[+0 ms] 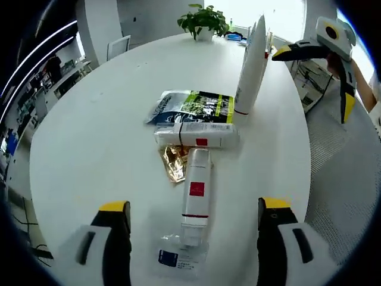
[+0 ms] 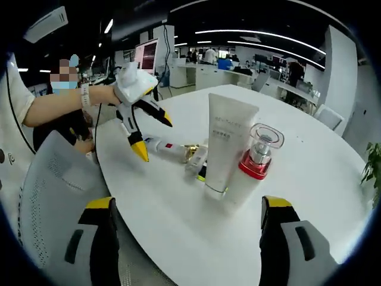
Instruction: Arrange the skincare products in the storage area until every visible bottle or jar stands upright without overlapping.
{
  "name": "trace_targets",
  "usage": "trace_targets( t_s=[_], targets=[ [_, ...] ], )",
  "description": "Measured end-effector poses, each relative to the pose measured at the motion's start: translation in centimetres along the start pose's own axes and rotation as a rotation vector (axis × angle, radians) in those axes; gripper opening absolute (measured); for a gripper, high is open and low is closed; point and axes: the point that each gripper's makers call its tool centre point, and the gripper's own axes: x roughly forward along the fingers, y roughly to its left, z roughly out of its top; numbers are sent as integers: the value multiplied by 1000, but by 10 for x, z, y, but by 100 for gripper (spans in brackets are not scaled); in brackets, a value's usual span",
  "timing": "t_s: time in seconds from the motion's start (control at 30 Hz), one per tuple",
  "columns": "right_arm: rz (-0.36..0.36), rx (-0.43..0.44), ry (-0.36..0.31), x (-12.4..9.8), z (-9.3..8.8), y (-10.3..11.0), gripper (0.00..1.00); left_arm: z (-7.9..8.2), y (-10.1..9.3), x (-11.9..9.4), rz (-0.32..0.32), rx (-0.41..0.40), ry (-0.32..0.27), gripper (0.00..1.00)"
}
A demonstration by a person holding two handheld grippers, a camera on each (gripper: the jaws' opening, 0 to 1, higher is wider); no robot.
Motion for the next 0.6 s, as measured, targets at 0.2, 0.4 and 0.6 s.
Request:
trace_targets(
  t_s=[0.2, 0.4, 0.6],
  targets=[
    [3, -1, -3, -2, 1, 1, 100, -13, 2, 6, 3, 39, 62, 69],
    [4, -5, 12, 0, -1, -2, 100, -12, 2, 6, 5, 19, 46, 60],
    [14, -11, 20, 3, 1, -1, 100, -15, -1, 10, -22, 9, 57, 51]
  ],
)
